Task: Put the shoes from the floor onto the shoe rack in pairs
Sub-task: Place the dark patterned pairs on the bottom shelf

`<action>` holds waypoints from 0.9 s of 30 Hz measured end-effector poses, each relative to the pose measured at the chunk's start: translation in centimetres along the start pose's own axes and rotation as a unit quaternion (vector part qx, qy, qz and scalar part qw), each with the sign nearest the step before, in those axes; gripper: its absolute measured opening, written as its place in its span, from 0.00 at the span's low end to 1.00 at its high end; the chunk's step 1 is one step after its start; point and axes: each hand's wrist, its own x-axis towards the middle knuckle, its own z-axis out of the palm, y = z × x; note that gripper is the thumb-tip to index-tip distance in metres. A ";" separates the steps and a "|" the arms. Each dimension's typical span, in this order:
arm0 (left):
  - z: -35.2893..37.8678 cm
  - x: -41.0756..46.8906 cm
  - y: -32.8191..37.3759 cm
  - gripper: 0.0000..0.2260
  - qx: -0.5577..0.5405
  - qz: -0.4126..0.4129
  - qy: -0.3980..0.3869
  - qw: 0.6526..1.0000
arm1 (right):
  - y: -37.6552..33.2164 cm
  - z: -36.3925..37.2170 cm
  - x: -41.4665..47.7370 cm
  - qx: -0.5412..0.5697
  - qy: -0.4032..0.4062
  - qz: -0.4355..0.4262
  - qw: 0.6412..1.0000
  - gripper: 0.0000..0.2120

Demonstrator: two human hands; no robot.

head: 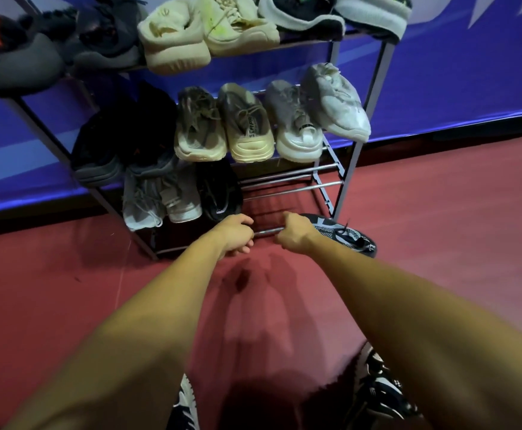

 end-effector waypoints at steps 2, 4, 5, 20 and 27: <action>1.5 0.2 0.3 0.21 0.019 0.000 -0.011 1.000 | 2.0 -0.3 -0.4 0.000 0.002 0.014 1.000 0.14; 3.1 0.6 0.6 0.21 0.036 0.003 -0.025 0.999 | 3.9 -0.5 -0.6 -0.004 0.000 0.027 1.000 0.15; 4.0 1.0 0.8 0.20 0.043 0.003 -0.033 0.999 | 4.7 -0.6 -0.6 -0.005 -0.002 0.032 0.999 0.15; 15.0 9.9 4.5 0.24 0.150 0.015 -0.133 0.980 | 14.7 -1.9 6.2 -0.035 -0.012 0.108 0.993 0.20; 17.3 13.8 4.7 0.32 0.224 0.027 -0.107 0.968 | 17.5 -0.8 8.0 0.017 -0.031 0.175 0.984 0.25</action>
